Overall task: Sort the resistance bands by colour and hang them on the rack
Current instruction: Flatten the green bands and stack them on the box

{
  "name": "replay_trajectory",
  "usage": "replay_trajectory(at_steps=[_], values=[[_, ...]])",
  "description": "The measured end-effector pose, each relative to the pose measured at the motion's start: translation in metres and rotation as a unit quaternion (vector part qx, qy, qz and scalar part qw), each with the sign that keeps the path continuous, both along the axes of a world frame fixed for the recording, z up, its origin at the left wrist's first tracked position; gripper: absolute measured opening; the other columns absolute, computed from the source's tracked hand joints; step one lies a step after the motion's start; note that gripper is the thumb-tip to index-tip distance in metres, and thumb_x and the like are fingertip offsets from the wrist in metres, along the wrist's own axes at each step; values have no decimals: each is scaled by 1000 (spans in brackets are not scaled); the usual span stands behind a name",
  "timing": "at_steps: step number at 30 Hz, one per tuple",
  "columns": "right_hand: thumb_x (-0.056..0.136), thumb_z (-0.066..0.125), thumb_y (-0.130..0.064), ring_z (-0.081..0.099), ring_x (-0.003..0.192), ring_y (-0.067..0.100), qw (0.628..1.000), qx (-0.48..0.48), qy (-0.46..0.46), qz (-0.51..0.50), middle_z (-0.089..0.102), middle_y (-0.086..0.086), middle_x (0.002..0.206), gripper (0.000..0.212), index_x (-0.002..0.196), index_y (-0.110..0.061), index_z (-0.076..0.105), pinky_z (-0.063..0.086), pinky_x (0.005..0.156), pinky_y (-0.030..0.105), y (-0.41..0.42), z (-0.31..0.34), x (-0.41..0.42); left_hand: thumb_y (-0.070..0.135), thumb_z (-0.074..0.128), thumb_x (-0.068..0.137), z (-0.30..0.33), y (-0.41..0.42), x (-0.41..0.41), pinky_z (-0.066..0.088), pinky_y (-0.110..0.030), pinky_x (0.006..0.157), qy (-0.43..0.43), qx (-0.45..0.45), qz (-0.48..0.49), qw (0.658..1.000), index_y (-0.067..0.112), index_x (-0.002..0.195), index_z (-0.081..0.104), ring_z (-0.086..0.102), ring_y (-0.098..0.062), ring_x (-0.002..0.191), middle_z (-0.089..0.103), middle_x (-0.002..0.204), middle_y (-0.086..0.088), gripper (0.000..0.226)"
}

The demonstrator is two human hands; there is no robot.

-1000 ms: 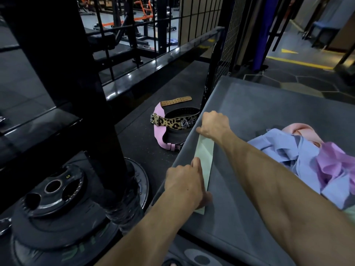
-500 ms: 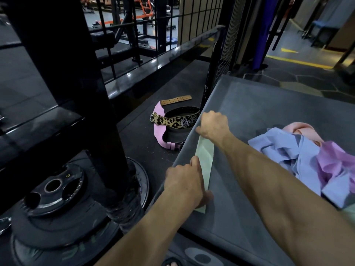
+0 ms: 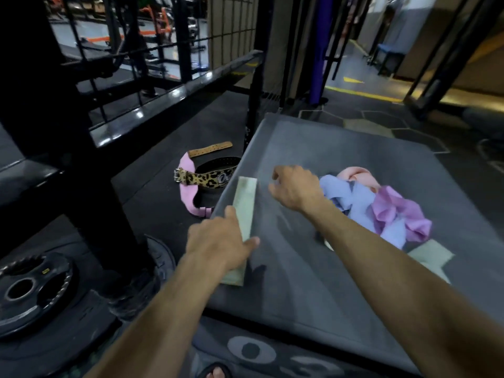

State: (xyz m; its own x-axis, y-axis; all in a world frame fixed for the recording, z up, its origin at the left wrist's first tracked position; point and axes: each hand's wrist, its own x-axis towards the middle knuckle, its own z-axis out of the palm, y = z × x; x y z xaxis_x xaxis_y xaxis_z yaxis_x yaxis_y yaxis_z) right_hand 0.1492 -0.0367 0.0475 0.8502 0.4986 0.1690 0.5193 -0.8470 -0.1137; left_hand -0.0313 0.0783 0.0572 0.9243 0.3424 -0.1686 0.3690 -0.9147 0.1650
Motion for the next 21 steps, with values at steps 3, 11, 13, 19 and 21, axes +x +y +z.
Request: replay_trajectory(at_steps=[3, 11, 13, 19, 21], values=[[89, 56, -29, 65, 98, 34, 1000, -6, -5, -23, 71, 8, 101, 16, 93, -18, 66, 43, 70, 34, -71, 0, -23, 60, 44, 99, 12, -24, -2, 36, -38, 75, -40, 9, -27, 999, 17, 131, 36, 59, -33, 113, 61, 125, -10, 54], [80, 57, -30, 57, 98, 34, 996, -47, 59, -54, 63, 7, 109, 25, 102, -20, 57, 46, 78, 39, -147, -33, -65, 52, 47, 100, 24, -81, -17, 38, -35, 76, -49, -3, -54, 997, 20, 112, 39, 60, -30, 108, 63, 115, -6, 34], [79, 56, -24, 55, 99, 34, 996, -23, 55, -70, 62, 8, 110, 29, 107, -19, 56, 46, 79, 40, -147, -40, -69, 51, 47, 100, 24, -85, -17, 40, -35, 76, -49, 6, -52, 997, 19, 114, 40, 60, -29, 108, 63, 114, -5, 35], [90, 49, -19, 59, 93, 34, 993, 38, 15, -111, 70, 9, 100, 25, 108, -20, 65, 43, 73, 36, -151, -50, -63, 49, 48, 100, 22, -95, -12, 38, -35, 76, -46, 18, -55, 997, 20, 120, 43, 60, -29, 108, 63, 114, -5, 35], [93, 48, -24, 60, 88, 32, 989, 69, 13, -127, 71, 7, 96, 21, 101, -21, 67, 43, 68, 34, -154, -45, -63, 49, 49, 100, 22, -99, -8, 40, -35, 77, -46, 17, -59, 997, 21, 120, 44, 60, -29, 109, 64, 114, -4, 35]])
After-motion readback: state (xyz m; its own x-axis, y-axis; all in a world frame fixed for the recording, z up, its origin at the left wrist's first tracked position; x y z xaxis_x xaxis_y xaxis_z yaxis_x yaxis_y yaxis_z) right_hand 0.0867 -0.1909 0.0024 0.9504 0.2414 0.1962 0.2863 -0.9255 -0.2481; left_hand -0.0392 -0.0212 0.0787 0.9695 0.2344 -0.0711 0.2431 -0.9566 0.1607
